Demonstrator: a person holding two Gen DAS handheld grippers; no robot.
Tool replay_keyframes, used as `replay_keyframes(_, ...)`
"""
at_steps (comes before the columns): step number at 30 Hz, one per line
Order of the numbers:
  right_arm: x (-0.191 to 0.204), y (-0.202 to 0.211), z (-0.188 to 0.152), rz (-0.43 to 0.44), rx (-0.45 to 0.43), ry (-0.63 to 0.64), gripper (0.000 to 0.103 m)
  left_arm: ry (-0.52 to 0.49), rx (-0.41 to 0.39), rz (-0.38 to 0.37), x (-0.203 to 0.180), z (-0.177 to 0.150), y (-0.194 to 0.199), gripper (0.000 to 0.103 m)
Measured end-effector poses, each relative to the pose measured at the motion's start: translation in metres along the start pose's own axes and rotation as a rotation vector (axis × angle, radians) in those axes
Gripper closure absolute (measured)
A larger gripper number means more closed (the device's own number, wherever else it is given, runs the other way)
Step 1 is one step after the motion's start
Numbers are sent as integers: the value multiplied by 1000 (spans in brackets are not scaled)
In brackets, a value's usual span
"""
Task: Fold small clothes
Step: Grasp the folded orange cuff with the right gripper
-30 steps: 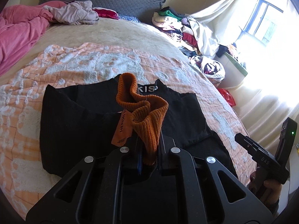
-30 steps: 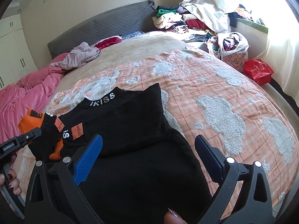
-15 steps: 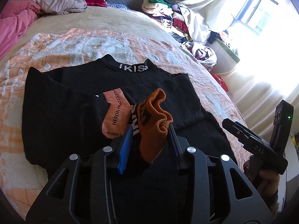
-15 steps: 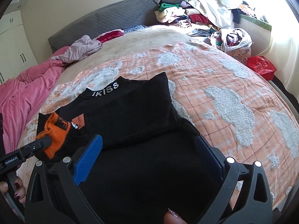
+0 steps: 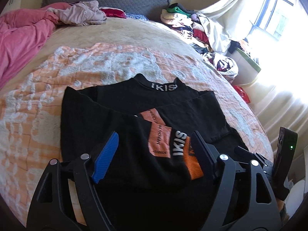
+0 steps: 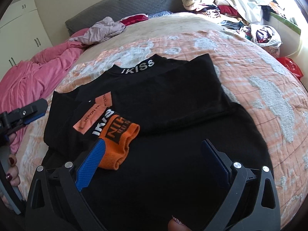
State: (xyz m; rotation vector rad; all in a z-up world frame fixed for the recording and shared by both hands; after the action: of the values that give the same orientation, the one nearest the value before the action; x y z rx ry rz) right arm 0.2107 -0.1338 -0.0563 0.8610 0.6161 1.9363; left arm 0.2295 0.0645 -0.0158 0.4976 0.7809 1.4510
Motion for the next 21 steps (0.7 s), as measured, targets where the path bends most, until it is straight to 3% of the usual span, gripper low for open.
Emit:
replay_keyframes(3, 13, -15, 0, 2, 14, 19, 5, 17, -5, 47, 18, 5, 0, 28)
replay_keyframes(5, 19, -22, 1, 7, 20, 19, 5, 42, -1, 70, 30, 8, -1, 12)
replay_keyframes(6, 20, -25, 3, 8, 18, 17, 5, 53, 1, 77, 35, 8, -1, 10)
replay_keyframes(12, 32, -43, 8, 27, 35, 25, 7, 97, 7, 121, 60, 11, 3, 10)
replay_keyframes(18, 37, -53, 5, 103, 35, -34, 66, 163, -2, 158, 88, 16, 9, 10)
replay_keyframes(19, 39, -51, 7, 93, 19, -3, 82, 173, -6, 163, 93, 17, 10, 10)
replay_keyframes(21, 48, -44, 14, 111, -8, 45, 86, 193, -7, 160, 99, 19, 12, 10)
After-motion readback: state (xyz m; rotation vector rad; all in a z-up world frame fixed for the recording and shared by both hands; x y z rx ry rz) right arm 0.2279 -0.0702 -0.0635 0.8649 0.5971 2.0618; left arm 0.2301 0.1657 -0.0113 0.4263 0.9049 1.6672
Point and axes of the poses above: each gripper's, at about its wrist camera, not at the fingertips, and y roughly against the way its jaws point, x to its left, z to its top, the point moved 9 cm from there along -y, roughly the way its jaws point, and after that the axes turned 9 degrees about z, right-handed, at the moved point
